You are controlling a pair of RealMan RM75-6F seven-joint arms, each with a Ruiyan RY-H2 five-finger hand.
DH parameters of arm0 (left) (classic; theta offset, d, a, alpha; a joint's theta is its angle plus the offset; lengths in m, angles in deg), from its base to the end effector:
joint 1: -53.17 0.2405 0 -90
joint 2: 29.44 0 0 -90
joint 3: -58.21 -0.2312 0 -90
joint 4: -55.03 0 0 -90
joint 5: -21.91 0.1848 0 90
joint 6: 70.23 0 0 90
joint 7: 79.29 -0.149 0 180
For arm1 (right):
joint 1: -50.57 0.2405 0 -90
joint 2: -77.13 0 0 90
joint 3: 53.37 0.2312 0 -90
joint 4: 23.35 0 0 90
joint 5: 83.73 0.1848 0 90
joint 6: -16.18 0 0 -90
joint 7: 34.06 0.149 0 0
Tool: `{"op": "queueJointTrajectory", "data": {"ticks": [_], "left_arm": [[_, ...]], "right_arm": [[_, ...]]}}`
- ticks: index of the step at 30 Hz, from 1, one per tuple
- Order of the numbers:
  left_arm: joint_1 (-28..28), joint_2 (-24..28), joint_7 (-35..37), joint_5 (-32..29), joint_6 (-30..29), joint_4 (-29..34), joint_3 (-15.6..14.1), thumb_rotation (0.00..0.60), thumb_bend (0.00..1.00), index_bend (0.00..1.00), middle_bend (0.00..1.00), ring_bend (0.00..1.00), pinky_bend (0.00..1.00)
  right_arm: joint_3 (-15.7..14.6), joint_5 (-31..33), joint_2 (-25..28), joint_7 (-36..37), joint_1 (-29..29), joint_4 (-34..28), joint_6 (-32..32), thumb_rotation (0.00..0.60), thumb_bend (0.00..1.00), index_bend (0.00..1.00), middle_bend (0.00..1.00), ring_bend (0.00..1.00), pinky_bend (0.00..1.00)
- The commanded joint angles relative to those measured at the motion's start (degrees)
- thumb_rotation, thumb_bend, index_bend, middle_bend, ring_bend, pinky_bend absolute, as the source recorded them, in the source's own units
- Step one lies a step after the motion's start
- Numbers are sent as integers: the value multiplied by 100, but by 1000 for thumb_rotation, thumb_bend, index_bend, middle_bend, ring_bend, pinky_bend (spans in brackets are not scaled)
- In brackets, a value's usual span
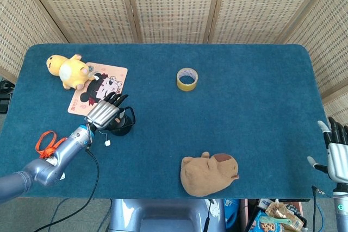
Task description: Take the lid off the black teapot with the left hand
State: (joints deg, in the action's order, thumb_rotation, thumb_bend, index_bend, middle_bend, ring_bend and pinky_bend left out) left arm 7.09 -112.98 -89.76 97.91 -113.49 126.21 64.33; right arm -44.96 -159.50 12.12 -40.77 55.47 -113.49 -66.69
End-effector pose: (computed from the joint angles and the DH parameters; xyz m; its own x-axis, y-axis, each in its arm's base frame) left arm -0.1691 0.3591 0.0239 0.6877 0.2471 0.6827 0.6947 -0.4974 -0.5197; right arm -0.3024 -0.1981 0.1900 0.4925 0.0398 0.8694 -0.8606 0.1713 0.4797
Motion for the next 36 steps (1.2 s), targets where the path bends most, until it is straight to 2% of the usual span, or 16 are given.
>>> {"op": "queueJointTrajectory", "data": {"ticks": [1, 16, 24, 31, 36], "left_arm": [[-9, -22, -27, -29, -7, -18, -11, 600, 364, 482, 0, 0, 0], [-39, -75, -67, -111, -103, -37, -38, 600, 399, 567, 0, 0, 0], [-39, 35, -108, -142, -183, 111, -22, 600, 399, 575, 0, 0, 0], [25, 526, 29, -78, -425, 681, 74, 600, 400, 576, 0, 0, 0], [139, 895, 148, 27, -556, 1039, 21, 600, 402, 576, 0, 0, 0]], "right_arm": [[0, 7, 1, 6, 0, 4, 4, 600, 0, 0, 0, 0, 0], [21, 43, 45, 90, -1, -4, 19, 600, 0, 0, 0, 0, 0], [14, 37, 63, 127, -2, -10, 28, 600, 0, 0, 0, 0, 0], [-2, 17, 59, 108, 6, -28, 36, 600, 0, 0, 0, 0, 0], [-8, 18, 57, 112, 2, -36, 36, 600, 0, 0, 0, 0, 0]]}}
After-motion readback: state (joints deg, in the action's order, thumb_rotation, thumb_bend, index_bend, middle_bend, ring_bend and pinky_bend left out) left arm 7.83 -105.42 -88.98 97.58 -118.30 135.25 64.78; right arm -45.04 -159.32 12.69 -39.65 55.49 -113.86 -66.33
